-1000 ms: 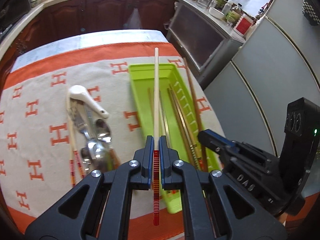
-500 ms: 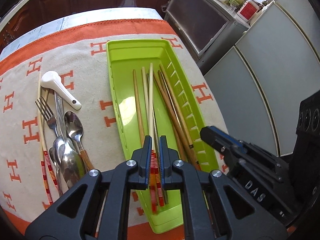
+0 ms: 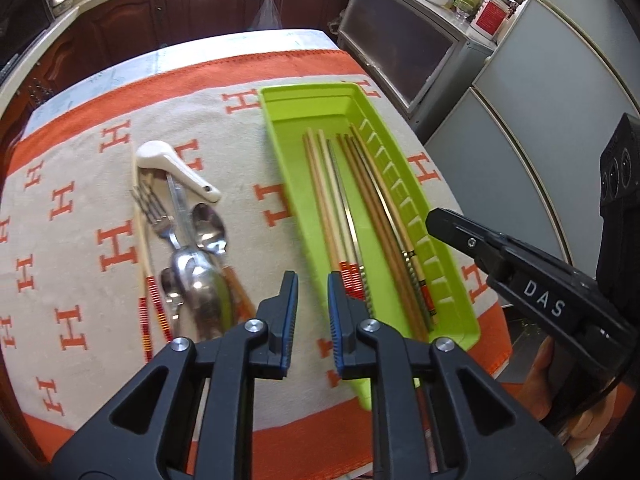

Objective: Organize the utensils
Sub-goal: 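Lift both open tools out of the tray back over the utensils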

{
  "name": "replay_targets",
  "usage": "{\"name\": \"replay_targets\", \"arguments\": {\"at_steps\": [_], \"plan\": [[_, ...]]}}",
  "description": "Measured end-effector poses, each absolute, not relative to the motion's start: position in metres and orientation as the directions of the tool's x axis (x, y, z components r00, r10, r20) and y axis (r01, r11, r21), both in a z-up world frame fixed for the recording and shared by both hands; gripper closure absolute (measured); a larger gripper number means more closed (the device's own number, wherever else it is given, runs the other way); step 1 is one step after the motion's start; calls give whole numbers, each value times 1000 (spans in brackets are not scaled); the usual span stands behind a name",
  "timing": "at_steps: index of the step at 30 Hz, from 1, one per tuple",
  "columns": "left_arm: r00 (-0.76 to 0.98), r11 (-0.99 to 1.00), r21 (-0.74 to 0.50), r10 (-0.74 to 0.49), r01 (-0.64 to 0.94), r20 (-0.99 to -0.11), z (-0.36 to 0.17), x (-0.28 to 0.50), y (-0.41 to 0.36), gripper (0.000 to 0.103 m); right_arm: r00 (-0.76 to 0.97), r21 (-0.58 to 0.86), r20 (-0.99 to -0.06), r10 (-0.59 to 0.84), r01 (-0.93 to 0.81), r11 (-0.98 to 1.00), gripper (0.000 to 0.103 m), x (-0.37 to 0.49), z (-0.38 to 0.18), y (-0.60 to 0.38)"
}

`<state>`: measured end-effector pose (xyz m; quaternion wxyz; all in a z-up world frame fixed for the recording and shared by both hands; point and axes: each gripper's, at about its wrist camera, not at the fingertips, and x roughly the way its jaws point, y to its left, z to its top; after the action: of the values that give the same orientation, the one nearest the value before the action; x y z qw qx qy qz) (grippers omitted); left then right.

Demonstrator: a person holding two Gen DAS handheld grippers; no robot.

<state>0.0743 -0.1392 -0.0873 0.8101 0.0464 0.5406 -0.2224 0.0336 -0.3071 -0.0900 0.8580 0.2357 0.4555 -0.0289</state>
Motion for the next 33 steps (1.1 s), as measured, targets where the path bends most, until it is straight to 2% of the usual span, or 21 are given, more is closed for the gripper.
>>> {"name": "replay_targets", "arguments": {"at_steps": [18, 24, 33], "plan": [[502, 963, -63, -192, 262, -843, -52, 60, -2, 85, 567, 344, -793, 222, 116, 932, 96, 31, -73, -235], [500, 965, -78, -198, 250, -843, -62, 57, 15, 75, 552, 337, -799, 237, 86, 938, 96, 35, -73, -213], [458, 965, -102, -205, 240, -865, -91, 63, 27, 74, 529, 346, -802, 279, 28, 938, 96, 43, -82, -183]]}}
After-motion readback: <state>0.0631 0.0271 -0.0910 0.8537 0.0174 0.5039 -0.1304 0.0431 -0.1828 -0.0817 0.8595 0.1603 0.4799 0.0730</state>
